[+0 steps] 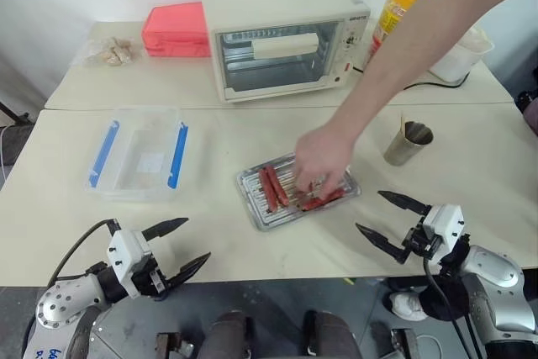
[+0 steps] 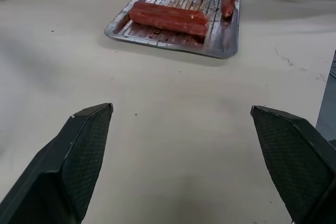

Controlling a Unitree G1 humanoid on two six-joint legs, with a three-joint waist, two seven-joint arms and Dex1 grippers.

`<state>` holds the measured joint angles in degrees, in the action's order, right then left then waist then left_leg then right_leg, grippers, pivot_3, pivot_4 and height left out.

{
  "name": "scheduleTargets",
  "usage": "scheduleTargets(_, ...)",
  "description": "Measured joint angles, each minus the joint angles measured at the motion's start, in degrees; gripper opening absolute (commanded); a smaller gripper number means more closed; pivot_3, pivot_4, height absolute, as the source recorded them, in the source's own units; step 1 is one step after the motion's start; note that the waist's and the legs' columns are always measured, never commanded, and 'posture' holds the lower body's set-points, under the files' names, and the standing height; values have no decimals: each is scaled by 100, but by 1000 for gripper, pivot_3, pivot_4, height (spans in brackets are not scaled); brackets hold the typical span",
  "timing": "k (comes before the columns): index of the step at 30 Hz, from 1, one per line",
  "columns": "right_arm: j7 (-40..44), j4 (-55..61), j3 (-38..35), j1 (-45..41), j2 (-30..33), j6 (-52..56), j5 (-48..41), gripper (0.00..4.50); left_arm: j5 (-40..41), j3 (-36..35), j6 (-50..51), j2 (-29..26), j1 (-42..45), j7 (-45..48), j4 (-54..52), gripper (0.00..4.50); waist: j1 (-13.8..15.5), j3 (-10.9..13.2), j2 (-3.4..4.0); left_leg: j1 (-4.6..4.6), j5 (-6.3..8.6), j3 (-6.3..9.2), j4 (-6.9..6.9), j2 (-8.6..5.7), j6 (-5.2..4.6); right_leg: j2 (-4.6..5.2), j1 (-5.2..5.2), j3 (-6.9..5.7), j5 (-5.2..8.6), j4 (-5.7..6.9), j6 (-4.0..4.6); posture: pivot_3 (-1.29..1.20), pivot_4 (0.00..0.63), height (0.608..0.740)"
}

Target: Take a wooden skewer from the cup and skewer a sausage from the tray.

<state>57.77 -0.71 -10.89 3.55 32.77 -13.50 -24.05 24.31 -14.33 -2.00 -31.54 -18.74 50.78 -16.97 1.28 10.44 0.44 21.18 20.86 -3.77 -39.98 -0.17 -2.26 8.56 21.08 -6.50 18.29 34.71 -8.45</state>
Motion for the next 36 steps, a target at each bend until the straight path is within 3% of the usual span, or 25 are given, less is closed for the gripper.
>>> scheduleTargets(36, 106, -197, 3, 168, -83, -169, 116, 4500, 25, -31, -6, -3, -197, 70, -40, 4466, -2, 0, 0, 0, 0, 0, 0, 0, 0, 0, 0, 1, 0, 0, 0, 0, 150, 740)
